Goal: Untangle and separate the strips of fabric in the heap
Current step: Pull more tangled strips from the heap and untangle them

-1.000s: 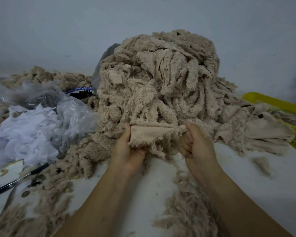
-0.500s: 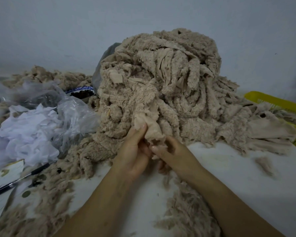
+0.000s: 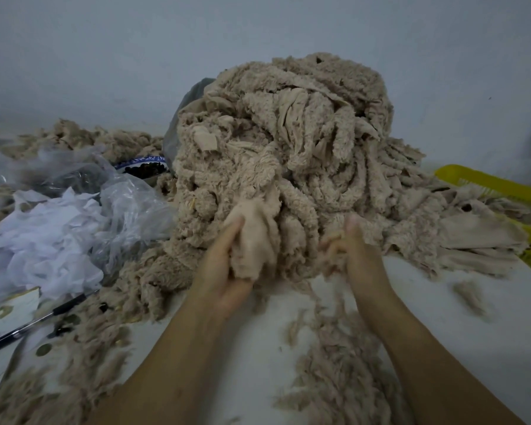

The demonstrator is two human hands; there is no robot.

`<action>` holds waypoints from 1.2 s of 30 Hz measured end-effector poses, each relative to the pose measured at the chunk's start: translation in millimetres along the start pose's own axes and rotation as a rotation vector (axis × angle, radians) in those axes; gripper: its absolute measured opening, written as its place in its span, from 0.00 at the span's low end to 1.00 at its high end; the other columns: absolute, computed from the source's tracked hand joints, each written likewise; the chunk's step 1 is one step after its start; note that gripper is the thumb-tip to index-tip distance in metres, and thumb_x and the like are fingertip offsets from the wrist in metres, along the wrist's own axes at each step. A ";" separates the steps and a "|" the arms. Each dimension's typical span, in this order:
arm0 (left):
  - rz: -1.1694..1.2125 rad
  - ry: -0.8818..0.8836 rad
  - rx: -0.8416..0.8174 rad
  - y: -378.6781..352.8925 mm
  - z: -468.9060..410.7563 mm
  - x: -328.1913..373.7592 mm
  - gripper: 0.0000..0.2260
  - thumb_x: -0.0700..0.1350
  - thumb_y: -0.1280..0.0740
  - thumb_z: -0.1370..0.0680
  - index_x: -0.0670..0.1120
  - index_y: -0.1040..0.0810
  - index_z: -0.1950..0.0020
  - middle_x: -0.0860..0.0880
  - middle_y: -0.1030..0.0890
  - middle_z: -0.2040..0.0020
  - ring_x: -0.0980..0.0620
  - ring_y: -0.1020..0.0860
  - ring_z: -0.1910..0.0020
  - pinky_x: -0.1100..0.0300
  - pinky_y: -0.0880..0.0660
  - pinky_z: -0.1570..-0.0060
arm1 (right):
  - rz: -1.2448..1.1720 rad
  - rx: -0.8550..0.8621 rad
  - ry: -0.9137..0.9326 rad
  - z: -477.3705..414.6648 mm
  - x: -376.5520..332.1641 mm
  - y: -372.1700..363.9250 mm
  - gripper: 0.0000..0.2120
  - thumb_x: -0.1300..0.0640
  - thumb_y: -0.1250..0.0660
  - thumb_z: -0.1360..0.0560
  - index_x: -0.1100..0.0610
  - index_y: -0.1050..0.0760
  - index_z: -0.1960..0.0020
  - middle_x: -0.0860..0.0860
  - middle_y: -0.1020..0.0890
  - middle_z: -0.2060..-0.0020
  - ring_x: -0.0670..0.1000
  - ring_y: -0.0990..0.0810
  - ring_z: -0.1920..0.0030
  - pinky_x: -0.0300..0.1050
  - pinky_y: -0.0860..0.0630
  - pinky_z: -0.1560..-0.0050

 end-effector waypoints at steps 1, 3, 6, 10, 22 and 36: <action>-0.067 -0.001 -0.018 -4.0 2.2 -4.8 0.16 0.41 0.32 0.25 0.42 0.20 0.38 0.43 0.16 0.45 0.48 0.18 0.48 0.56 0.20 0.47 | 0.058 -0.027 0.022 1.6 0.1 -5.9 0.35 0.26 0.55 0.27 0.49 0.21 0.68 0.43 0.16 0.62 0.35 0.20 0.61 0.40 0.28 0.54; -0.279 -0.021 -0.025 -10.2 6.4 -13.8 0.14 0.33 0.34 0.26 0.43 0.21 0.41 0.45 0.15 0.53 0.53 0.16 0.55 0.61 0.18 0.58 | 0.074 -0.046 0.047 3.1 -0.4 -15.0 0.35 0.26 0.54 0.29 0.49 0.18 0.55 0.43 0.18 0.50 0.31 0.23 0.50 0.31 0.28 0.51; -0.714 0.021 0.012 -15.0 15.7 -27.9 0.14 0.29 0.42 0.20 0.43 0.21 0.55 0.47 0.18 0.67 0.58 0.21 0.73 0.66 0.25 0.74 | -0.034 -0.149 -0.051 5.5 5.3 -21.1 0.34 0.20 0.45 0.34 0.44 0.18 0.49 0.46 0.16 0.48 0.43 0.19 0.45 0.41 0.25 0.41; -1.354 -0.095 -0.190 -18.7 25.4 -39.3 0.14 0.32 0.42 0.21 0.41 0.20 0.60 0.47 0.16 0.63 0.51 0.17 0.62 0.56 0.20 0.60 | -0.085 -0.345 -0.079 13.4 2.7 -31.0 0.14 0.29 0.33 0.33 0.36 0.18 0.56 0.43 0.14 0.55 0.43 0.16 0.53 0.35 0.22 0.55; -0.810 0.024 0.165 1.5 -1.9 -27.1 0.14 0.53 0.37 0.22 0.50 0.18 0.63 0.51 0.19 0.64 0.55 0.21 0.64 0.59 0.26 0.60 | 0.428 -0.325 0.329 13.5 -6.5 -39.5 0.19 0.60 0.38 0.20 0.52 0.39 0.67 0.46 0.34 0.68 0.42 0.34 0.69 0.36 0.38 0.67; -1.383 -0.244 -0.128 -4.9 6.0 -23.1 0.15 0.50 0.41 0.16 0.52 0.29 0.62 0.56 0.26 0.66 0.62 0.29 0.67 0.61 0.31 0.62 | 0.106 -0.207 -0.028 7.0 10.3 -28.2 0.14 0.39 0.44 0.20 0.38 0.23 0.58 0.39 0.19 0.57 0.36 0.22 0.56 0.35 0.26 0.51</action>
Point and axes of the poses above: each hand's wrist, its own z-axis away from the middle knuckle, its own y-axis out of the back of the hand, x = y × z, the point moved 3 cm from there along -z, towards the middle knuckle
